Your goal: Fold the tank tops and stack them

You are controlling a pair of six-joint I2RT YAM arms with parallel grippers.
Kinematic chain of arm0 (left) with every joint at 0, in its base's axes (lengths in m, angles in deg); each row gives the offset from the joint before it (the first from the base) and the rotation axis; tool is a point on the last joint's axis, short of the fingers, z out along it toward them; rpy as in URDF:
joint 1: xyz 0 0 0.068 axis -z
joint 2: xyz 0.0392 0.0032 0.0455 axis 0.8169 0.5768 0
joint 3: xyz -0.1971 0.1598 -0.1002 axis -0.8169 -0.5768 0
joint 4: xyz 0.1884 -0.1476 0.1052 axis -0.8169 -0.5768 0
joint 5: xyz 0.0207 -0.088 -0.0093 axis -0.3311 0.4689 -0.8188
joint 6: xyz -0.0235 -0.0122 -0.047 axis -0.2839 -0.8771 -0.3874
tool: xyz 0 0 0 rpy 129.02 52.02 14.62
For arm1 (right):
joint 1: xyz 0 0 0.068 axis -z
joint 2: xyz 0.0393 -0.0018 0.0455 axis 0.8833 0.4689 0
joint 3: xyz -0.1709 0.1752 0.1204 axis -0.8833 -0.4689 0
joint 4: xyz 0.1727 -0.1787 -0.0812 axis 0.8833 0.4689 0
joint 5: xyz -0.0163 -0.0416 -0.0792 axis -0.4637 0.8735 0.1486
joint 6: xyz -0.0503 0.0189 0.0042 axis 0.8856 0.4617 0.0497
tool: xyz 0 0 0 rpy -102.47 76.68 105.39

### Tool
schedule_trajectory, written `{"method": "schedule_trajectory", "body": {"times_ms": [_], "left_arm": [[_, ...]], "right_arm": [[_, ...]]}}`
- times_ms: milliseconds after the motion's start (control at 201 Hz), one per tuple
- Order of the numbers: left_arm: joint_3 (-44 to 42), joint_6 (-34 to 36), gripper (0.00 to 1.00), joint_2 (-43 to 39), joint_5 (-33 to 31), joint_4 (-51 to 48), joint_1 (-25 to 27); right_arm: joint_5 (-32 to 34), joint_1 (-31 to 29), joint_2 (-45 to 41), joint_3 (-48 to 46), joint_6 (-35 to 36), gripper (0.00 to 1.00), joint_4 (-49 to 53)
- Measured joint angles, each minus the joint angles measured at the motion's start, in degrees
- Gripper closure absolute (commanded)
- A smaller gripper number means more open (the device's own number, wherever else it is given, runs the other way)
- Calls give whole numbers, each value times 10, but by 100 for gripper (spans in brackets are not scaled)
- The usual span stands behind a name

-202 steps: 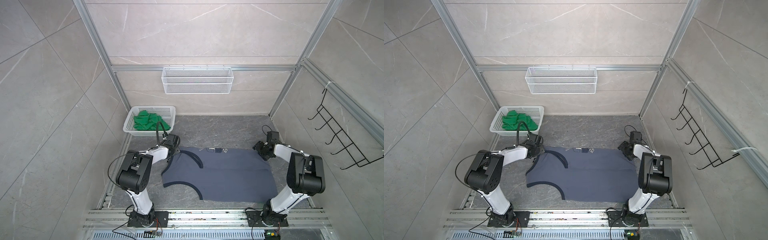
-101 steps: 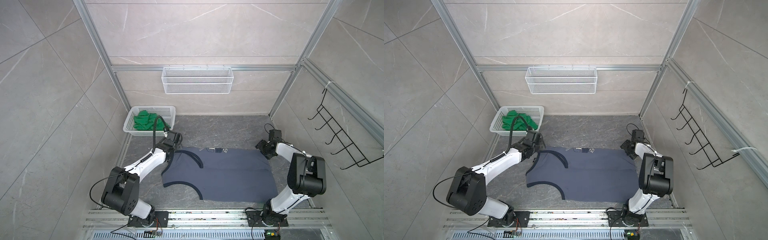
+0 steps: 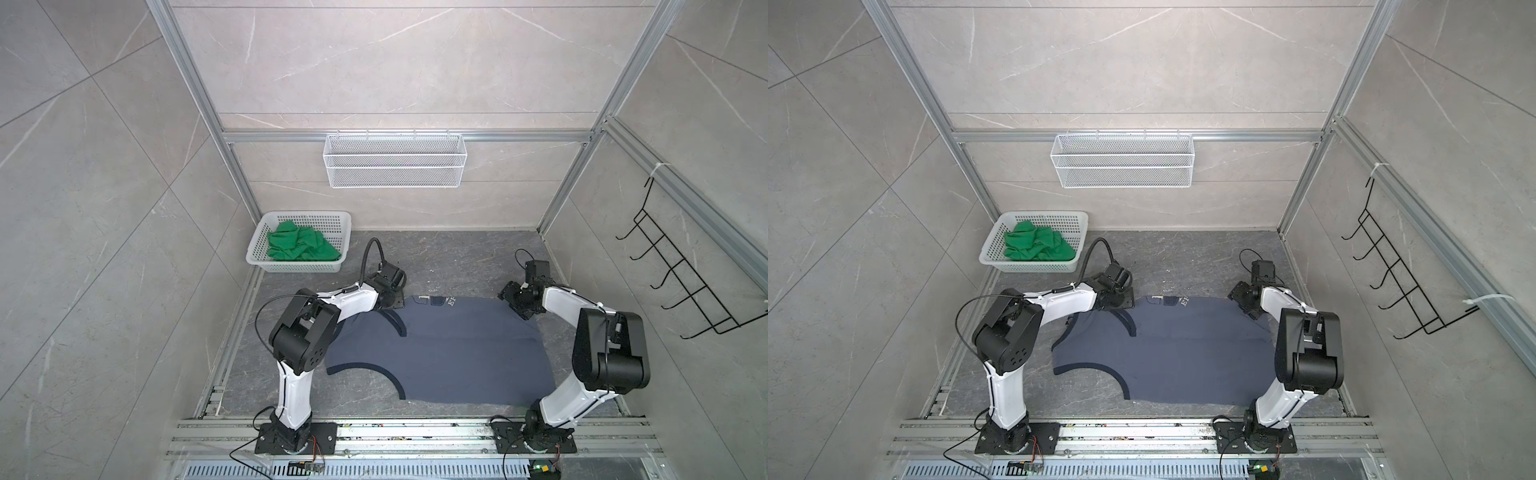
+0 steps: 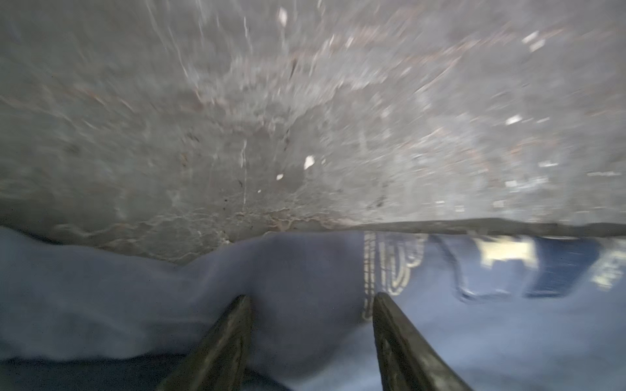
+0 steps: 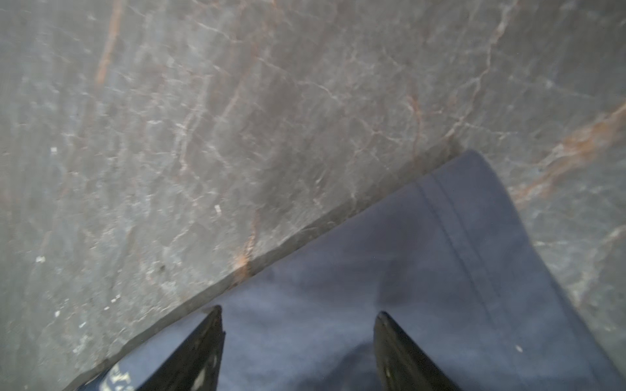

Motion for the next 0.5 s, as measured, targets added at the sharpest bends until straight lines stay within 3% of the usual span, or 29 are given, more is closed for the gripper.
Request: {"method": "schedule_trajectory", "body": {"times_ms": [503], "left_arm": [[41, 0, 37, 42, 8, 48, -34]], "right_arm": [[8, 28, 122, 135, -11, 29, 12]]}}
